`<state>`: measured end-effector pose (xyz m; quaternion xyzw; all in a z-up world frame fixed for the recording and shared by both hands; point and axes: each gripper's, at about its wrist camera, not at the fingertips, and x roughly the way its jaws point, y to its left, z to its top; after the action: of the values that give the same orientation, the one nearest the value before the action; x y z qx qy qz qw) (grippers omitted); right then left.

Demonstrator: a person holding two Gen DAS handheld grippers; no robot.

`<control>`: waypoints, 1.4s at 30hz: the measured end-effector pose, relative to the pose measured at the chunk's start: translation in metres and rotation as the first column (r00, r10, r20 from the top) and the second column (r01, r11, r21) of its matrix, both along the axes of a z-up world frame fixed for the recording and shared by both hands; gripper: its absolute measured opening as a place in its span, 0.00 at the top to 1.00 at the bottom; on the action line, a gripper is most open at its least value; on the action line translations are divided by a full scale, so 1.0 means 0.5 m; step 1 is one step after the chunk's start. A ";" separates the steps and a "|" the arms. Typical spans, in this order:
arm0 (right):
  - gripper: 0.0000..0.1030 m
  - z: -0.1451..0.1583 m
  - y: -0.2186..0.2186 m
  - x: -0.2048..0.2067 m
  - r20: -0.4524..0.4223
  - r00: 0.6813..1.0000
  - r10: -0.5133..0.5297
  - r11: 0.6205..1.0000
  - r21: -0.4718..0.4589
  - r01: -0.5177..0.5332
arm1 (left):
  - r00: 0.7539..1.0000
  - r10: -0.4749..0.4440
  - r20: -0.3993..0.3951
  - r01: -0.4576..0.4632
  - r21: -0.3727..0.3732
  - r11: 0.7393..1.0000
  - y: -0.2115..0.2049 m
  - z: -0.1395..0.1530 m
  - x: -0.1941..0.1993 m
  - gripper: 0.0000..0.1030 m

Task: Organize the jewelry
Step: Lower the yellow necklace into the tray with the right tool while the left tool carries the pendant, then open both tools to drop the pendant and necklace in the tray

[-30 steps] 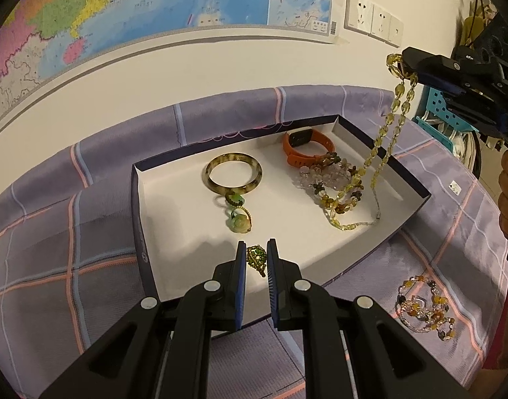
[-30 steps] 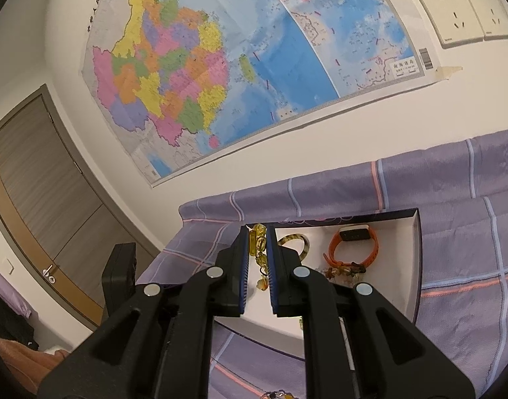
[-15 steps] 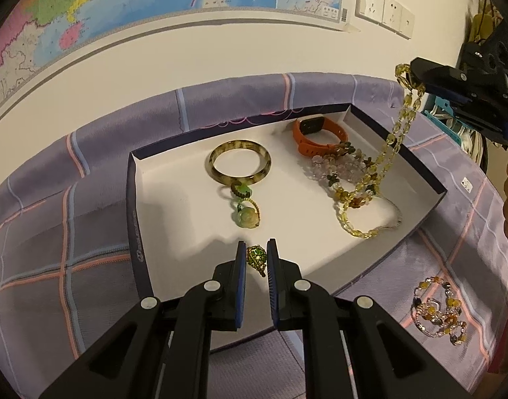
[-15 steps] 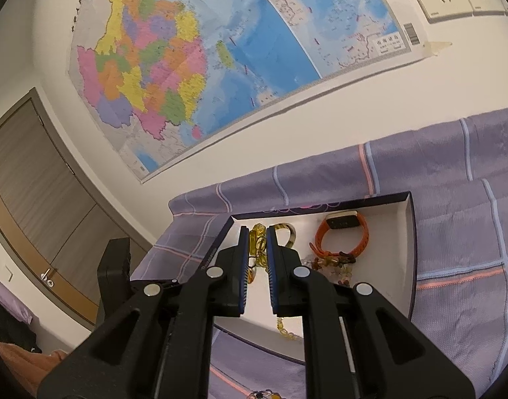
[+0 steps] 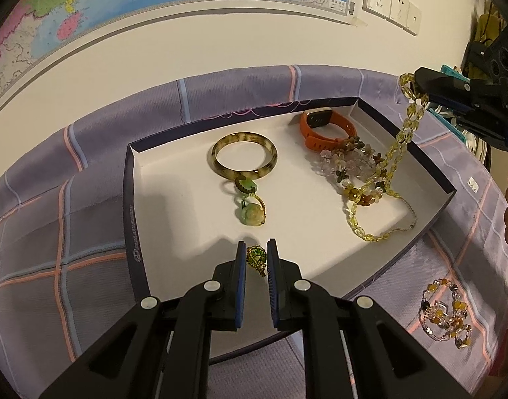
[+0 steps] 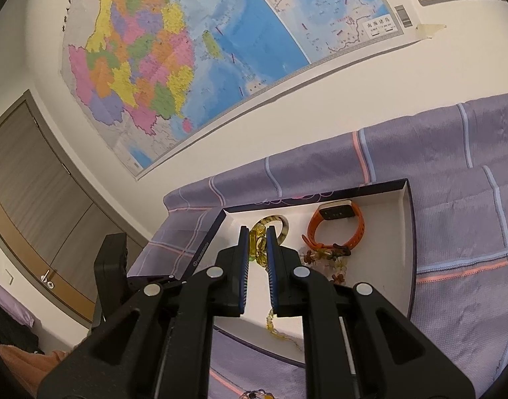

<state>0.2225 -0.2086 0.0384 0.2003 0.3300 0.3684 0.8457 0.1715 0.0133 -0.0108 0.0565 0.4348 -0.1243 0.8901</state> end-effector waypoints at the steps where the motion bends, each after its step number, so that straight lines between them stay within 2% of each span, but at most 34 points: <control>1: 0.90 -0.002 0.000 0.001 -0.002 1.000 -0.001 1.000 -0.001 0.001 | 1.000 0.000 -0.001 0.000 0.002 1.000 0.000 0.000 0.000 0.90; 39: 0.90 -0.084 0.014 0.049 -0.107 0.994 -0.021 0.998 -0.064 0.014 | 1.000 0.012 -0.003 -0.012 0.036 0.999 -0.016 -0.009 0.012 0.89; 42: 0.88 -0.089 0.019 0.052 -0.112 0.993 -0.027 0.996 -0.084 0.017 | 1.000 0.011 -0.002 -0.011 0.036 0.999 -0.018 -0.010 0.013 0.86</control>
<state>0.2486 -0.1991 -0.0060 0.1891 0.3902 0.3330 0.8373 0.1780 0.0045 -0.0159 0.0697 0.4383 -0.1117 0.8891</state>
